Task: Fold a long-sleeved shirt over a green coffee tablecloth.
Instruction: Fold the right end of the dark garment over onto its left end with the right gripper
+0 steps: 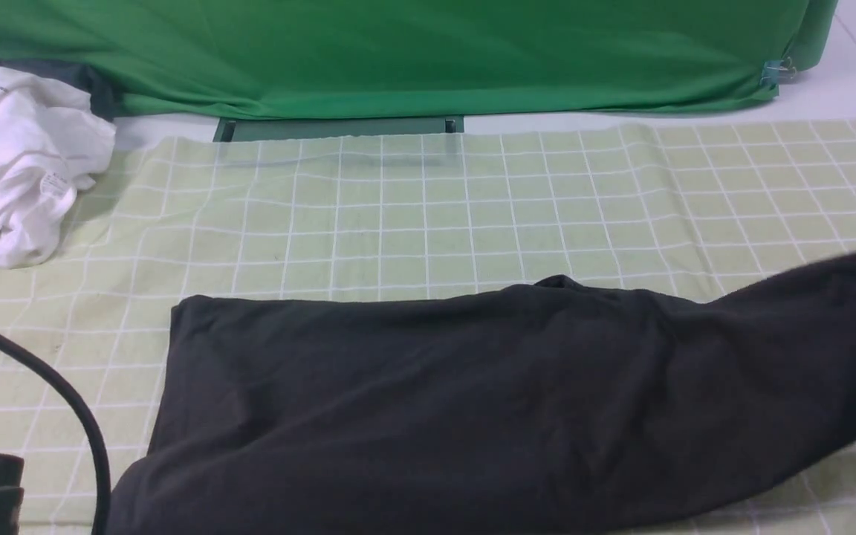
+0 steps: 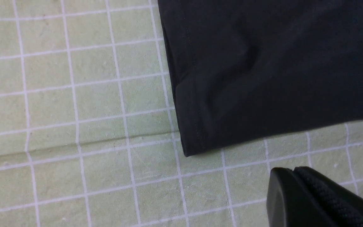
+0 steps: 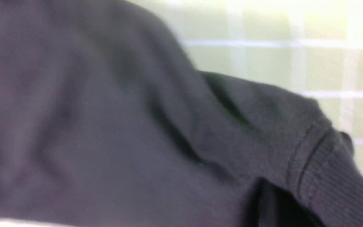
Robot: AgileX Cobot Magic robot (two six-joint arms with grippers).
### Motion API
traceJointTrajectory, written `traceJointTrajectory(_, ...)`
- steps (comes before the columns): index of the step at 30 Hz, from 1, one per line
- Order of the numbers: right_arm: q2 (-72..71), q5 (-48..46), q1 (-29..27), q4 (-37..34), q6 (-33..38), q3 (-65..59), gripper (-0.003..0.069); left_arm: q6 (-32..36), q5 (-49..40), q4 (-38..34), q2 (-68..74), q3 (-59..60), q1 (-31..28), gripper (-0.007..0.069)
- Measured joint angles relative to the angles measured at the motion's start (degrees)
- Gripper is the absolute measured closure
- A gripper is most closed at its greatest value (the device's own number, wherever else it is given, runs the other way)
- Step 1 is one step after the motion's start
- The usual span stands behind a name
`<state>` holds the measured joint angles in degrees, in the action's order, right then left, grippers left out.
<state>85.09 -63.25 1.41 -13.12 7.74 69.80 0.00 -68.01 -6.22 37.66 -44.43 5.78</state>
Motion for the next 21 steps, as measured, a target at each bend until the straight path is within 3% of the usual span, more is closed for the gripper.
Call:
traceJointTrajectory(12, 4.7, 5.4, 27.7, -12.3, -1.4, 9.8, 0.0597, -0.3, 3.8, 0.0, 0.0, 0.0, 0.0, 0.0613)
traceJointTrajectory(21, 17.6, 12.2, 40.2, -17.9, -3.0, 19.5, 0.0597, -0.9, 4.1, 0.0, 0.0, 0.0, 0.0, 0.0613)
